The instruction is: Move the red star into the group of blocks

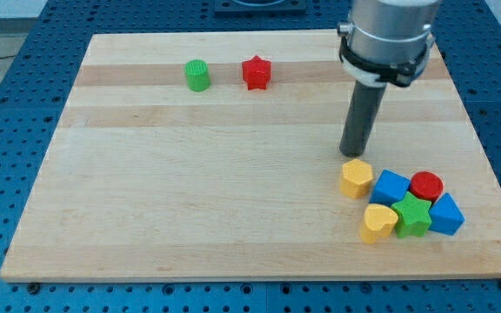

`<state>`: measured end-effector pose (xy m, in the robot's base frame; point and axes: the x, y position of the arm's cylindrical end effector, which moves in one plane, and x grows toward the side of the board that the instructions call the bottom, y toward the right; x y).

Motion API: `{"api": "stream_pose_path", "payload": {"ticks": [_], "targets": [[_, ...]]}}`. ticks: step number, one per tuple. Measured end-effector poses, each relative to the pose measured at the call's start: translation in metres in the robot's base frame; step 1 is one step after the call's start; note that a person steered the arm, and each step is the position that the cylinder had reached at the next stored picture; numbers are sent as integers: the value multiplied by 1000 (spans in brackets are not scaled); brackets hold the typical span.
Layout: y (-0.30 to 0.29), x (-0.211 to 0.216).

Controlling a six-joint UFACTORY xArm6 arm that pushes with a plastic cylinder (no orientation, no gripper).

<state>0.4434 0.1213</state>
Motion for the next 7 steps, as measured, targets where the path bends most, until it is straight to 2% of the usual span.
{"api": "stream_pose_path", "payload": {"ticks": [1,2,3,4,7], "targets": [[0,-57],[-32,-129],[-86,-177],[-130,-176],[-142,-61]]}}
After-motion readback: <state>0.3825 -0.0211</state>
